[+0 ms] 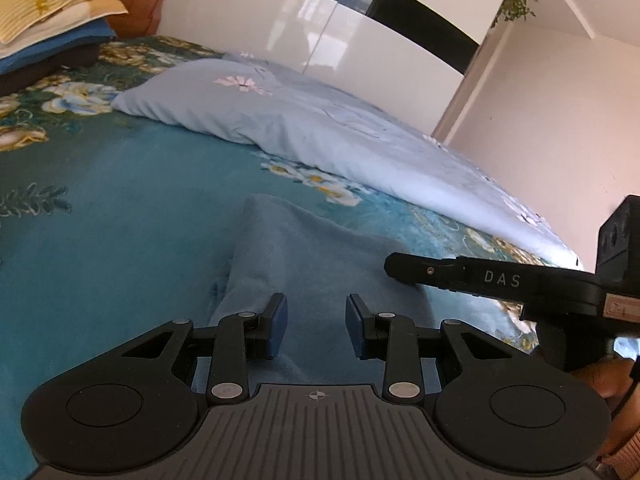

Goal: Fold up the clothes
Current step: 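Lay the edge down on the sweatpants and open the right gripper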

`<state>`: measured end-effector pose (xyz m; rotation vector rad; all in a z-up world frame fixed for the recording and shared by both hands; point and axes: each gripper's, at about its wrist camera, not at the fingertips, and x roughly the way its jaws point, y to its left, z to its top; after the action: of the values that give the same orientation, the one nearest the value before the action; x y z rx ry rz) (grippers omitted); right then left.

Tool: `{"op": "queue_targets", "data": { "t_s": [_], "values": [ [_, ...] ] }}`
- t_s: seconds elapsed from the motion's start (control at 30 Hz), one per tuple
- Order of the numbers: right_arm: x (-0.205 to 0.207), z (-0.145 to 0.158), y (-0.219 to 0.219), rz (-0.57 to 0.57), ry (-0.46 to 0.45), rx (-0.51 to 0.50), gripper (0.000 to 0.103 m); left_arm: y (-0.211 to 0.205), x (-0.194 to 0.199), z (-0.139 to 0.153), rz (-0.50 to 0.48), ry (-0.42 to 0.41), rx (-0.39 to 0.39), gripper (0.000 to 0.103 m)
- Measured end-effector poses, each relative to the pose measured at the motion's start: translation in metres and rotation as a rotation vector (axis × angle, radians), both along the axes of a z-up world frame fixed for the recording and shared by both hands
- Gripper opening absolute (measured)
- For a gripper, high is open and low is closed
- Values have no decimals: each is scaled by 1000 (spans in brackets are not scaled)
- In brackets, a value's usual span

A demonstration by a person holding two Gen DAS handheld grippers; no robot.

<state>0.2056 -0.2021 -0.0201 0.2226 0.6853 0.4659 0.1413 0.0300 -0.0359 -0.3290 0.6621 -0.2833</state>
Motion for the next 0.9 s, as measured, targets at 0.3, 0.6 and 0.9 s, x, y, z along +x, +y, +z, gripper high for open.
{"op": "queue_targets", "data": {
  "t_s": [0.3,0.6,0.9],
  "values": [
    [5,-12,-4,-2,14,-14,1,-3,-2,-4,16,-5,52,27],
    [7,-18,-5,-10,33,-12,0,-4,-1,-7,25,8,68,21],
    [8,-22,-6,-17,51,-8,0,-4,-2,-9,26,14,63,20]
  ]
}}
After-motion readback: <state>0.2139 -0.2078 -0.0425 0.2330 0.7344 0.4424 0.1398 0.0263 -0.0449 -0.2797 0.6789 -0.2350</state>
